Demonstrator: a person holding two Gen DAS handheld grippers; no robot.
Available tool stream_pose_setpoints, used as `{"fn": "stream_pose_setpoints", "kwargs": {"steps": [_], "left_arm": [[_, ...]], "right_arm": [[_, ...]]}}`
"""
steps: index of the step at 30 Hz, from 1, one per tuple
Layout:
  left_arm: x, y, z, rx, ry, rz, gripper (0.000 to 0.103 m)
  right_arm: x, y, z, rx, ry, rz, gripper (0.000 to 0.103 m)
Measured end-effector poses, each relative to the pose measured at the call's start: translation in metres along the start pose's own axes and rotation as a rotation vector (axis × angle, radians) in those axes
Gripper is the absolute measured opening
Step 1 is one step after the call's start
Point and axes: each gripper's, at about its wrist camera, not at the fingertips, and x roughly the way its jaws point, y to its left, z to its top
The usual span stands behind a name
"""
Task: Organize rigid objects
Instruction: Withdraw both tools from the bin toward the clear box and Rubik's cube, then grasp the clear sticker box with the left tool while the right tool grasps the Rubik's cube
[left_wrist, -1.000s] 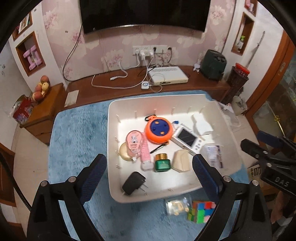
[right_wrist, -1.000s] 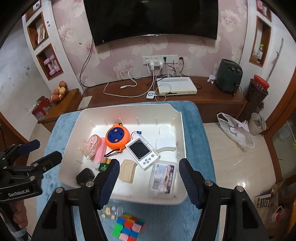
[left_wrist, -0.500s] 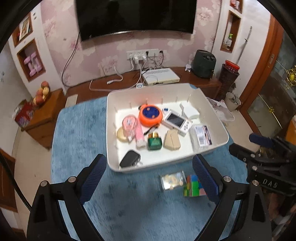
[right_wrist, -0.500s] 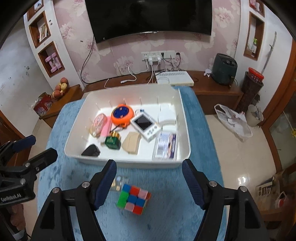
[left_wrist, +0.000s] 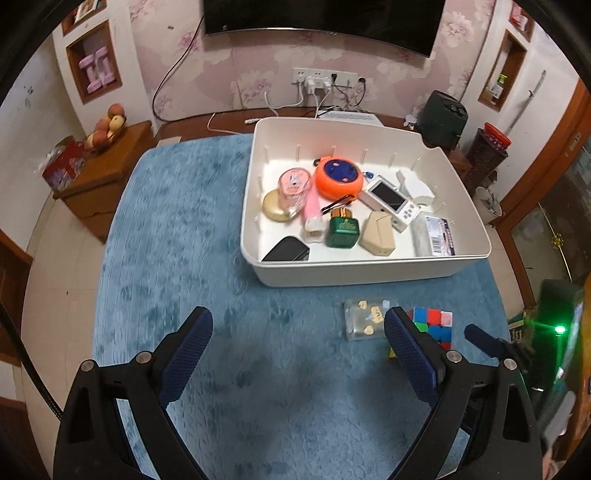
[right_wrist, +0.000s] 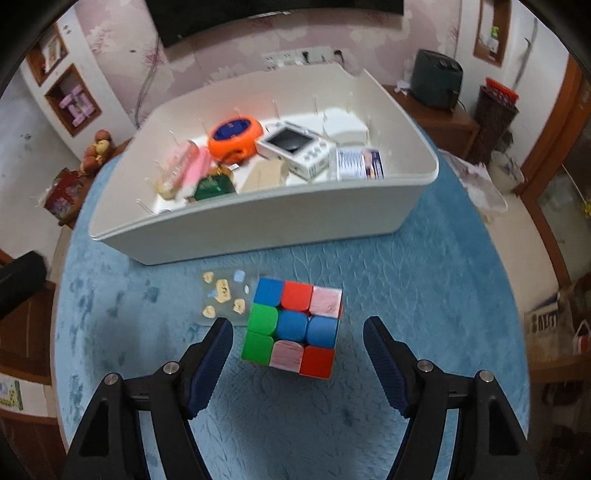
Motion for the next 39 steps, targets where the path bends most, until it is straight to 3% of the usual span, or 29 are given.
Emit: {"fn": "stream_pose_setpoints", "kwargs": {"steps": [13,17,31,39], "left_arm": [[0.016,-0.003,-0.007,-0.018,0.039,-0.007,0.095],[0.026,-0.011,-0.007,-0.013,0.059,-0.017,0.095],[0.072,-0.049,-0.007,0.022,0.146,-0.051,0.095],[0.102,-0.068,-0.011,0.038,0.196,-0.035,0.095]], "right_arm": [[0.035,-0.004,-0.01,0.032,0.056,-0.03,0.074],[0.035,-0.006,-0.013,0.026,0.052,0.005,0.061],[0.018,-0.034,-0.032,0.042,0.019,-0.043,0.06],[0.017,-0.049,-0.035,0.061,0.019,-0.047,0.06]]}}
